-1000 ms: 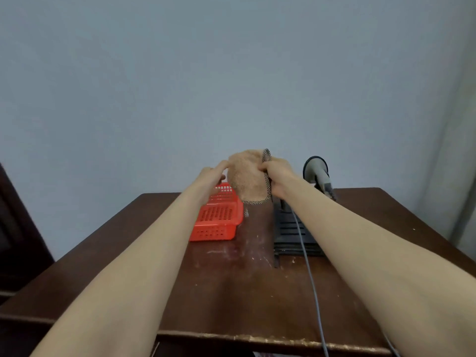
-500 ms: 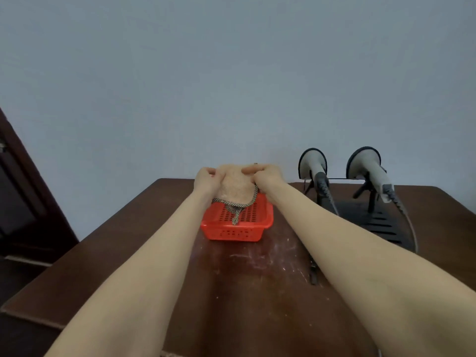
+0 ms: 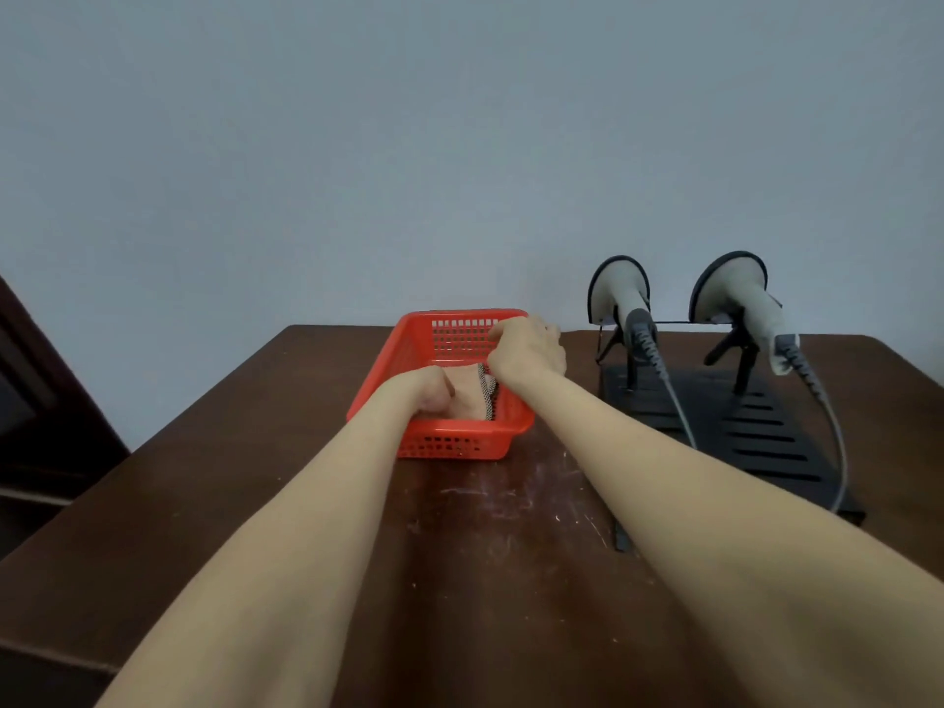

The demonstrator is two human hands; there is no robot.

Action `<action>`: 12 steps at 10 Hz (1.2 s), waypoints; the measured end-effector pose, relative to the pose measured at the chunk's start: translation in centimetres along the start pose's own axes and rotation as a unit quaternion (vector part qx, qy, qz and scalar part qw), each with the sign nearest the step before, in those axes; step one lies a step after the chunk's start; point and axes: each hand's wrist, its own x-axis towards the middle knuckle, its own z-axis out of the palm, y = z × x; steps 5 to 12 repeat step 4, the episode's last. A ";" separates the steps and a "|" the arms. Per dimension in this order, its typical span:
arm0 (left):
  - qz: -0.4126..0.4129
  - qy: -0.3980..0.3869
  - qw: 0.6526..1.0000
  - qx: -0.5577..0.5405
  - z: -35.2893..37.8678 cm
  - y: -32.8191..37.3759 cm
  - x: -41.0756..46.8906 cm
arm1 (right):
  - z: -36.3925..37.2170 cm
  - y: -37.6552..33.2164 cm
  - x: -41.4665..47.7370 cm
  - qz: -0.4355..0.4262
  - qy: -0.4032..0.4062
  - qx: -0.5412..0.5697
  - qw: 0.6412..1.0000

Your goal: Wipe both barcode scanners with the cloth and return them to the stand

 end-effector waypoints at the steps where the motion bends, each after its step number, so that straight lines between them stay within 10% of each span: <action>1: 0.006 -0.006 1.000 0.004 0.0 0.1 -0.4 | 0.2 0.9 -0.3 0.031 -0.045 -0.006 0.998; 4: 0.013 0.144 0.987 -0.065 -0.1 1.3 -2.6 | -2.3 1.0 -1.8 -0.006 -0.050 0.014 0.999; 12: 0.013 0.144 0.987 -0.065 -0.1 1.3 -2.6 | -2.3 1.0 -1.8 -0.006 -0.050 0.014 0.999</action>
